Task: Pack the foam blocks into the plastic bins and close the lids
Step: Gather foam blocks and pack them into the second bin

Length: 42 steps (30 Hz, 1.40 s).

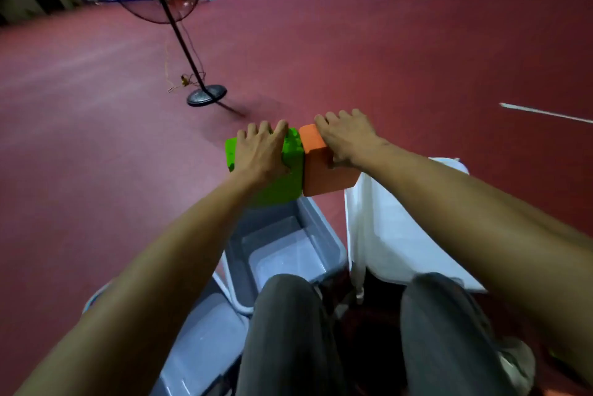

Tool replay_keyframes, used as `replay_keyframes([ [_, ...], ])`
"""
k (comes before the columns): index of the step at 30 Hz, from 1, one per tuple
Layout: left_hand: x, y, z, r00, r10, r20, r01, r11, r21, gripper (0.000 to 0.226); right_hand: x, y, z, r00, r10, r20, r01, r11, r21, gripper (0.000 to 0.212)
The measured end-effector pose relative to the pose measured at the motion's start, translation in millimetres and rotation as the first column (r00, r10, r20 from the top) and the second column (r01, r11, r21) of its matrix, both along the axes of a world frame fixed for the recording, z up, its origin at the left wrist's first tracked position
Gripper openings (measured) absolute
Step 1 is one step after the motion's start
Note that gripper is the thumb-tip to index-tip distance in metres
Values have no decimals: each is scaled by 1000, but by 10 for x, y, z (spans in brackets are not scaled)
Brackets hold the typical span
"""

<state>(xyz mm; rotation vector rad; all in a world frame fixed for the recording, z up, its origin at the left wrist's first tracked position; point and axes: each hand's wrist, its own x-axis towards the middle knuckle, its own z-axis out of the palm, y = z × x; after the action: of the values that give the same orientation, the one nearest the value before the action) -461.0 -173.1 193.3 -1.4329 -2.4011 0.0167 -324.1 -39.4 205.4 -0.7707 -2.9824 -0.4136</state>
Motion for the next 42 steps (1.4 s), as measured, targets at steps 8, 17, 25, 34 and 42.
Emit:
replay_keyframes([
  [8, -1102, -409, -962, 986, 141, 88, -135, 988, -74, 84, -1274, -275, -927, 990, 103, 99, -108, 993, 46, 86],
  [17, -1996, -295, -2138, 983, 156, 97, -143, 981, -129, 87, -2279, 108, -2058, 968, 177, 180, -181, 984, 4, 82],
  [25, -2519, 198, -2995, 968, 229, 100, -217, 969, -118, 81, -2750, 536, -2963, 957, 224, 186, -232, 972, 22, 81],
  [34, -3145, 495, -3801, 964, 224, 144, -202, 968, -148, 75, -3401, 829, -3736, 953, 236, 188, -224, 971, -84, 94],
  [42, -3411, 589, -4213, 943, 231, 238, -194, 967, -167, 95, -3697, 1003, -4090, 946, 240, 217, -205, 964, -170, 102],
])
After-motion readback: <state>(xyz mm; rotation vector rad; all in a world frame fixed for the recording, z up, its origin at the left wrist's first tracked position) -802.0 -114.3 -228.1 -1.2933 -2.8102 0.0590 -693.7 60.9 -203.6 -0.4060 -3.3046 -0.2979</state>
